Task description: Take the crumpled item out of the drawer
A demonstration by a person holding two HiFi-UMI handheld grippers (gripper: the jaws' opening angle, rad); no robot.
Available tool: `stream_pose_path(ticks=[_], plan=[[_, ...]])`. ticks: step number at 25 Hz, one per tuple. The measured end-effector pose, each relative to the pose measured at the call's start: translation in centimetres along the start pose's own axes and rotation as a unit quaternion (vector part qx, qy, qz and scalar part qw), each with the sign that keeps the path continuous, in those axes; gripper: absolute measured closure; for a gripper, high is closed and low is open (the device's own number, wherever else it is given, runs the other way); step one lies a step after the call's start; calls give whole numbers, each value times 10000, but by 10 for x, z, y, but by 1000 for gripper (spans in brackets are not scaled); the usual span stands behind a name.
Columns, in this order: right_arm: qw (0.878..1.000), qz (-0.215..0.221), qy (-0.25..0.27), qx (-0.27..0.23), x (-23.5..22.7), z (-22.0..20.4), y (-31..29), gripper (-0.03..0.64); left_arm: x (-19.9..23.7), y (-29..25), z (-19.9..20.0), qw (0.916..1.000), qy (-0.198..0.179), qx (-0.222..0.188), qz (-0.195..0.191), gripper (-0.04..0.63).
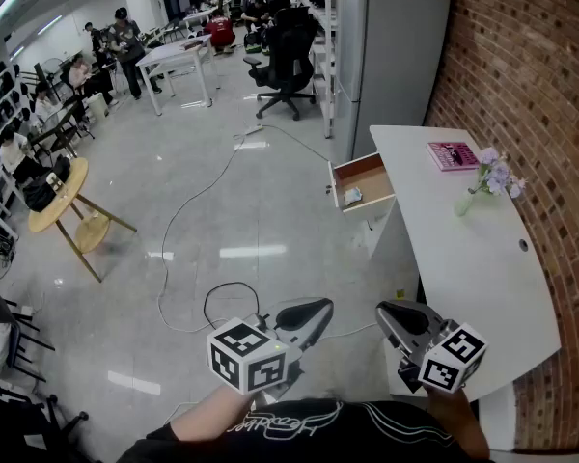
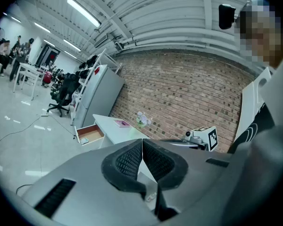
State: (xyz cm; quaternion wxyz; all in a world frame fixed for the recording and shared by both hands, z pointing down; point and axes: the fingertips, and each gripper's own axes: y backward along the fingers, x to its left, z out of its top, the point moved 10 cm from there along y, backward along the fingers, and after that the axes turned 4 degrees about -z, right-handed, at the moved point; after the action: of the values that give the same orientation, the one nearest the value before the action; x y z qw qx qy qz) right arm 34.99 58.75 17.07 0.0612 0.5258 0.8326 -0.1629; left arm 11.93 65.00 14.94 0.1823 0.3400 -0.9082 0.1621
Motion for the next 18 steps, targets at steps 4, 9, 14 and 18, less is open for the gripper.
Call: stream_pose_path(ticks=[4, 9, 14, 18], plan=[[9998, -39, 179, 74, 15, -4, -21, 565, 19, 22, 0, 10000, 33, -39, 56, 572], [9998, -174, 91, 67, 23, -16, -32, 565, 36, 36, -11, 9999, 75, -65, 56, 572], [9996, -250, 13, 128, 27, -21, -47, 565, 52, 46, -13, 9998, 194, -74, 70, 572], [9997, -252, -38, -3, 11, -18, -62, 565, 69, 39, -8, 9998, 151, -24, 109, 572]])
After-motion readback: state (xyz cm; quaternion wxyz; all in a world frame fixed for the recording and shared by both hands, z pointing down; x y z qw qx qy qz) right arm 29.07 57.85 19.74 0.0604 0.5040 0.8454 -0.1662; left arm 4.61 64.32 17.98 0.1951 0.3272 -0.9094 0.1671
